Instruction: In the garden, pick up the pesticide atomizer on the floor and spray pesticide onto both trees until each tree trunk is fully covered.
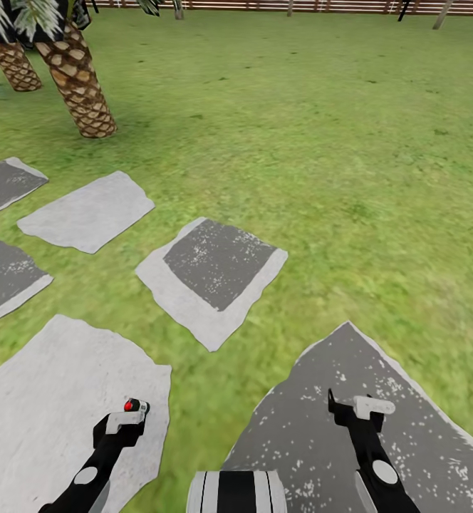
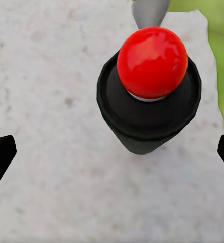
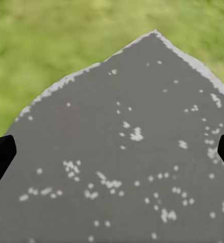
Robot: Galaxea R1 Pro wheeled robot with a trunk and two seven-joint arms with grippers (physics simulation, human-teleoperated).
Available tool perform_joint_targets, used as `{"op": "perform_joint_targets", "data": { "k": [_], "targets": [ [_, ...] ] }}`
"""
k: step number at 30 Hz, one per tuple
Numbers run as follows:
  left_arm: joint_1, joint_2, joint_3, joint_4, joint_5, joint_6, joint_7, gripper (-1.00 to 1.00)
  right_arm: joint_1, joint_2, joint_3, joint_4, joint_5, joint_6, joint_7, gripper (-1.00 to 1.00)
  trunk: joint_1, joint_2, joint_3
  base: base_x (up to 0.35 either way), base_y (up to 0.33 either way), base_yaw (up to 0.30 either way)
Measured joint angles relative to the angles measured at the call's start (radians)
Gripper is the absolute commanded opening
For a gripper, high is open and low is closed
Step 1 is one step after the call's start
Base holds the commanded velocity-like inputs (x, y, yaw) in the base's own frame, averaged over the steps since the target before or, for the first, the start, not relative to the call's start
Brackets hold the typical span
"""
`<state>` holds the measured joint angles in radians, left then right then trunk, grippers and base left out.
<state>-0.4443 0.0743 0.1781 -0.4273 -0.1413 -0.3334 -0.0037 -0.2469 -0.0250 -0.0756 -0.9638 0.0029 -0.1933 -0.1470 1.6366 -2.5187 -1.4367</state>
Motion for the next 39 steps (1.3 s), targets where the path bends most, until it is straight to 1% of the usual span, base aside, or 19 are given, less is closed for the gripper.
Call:
{"op": "perform_joint_targets", "data": {
  "k": [36, 39],
  "targets": [
    [0.000, -0.002, -0.002, 0.000, -0.001, 0.000, 0.000, 1.00, 0.000, 0.001, -0.002, 0.002, 0.001, -0.002, 0.000, 1.00, 0.000, 0.000, 0.000, 0.015, -0.008, 0.000],
    [0.000, -0.002, -0.002, 0.001, -0.001, 0.000, 0.000, 1.00, 0.000, 0.001, -0.004, 0.003, 0.001, -0.002, 0.000, 1.00, 0.000, 0.000, 0.001, 0.000, 0.000, -0.093]
  ]
}}
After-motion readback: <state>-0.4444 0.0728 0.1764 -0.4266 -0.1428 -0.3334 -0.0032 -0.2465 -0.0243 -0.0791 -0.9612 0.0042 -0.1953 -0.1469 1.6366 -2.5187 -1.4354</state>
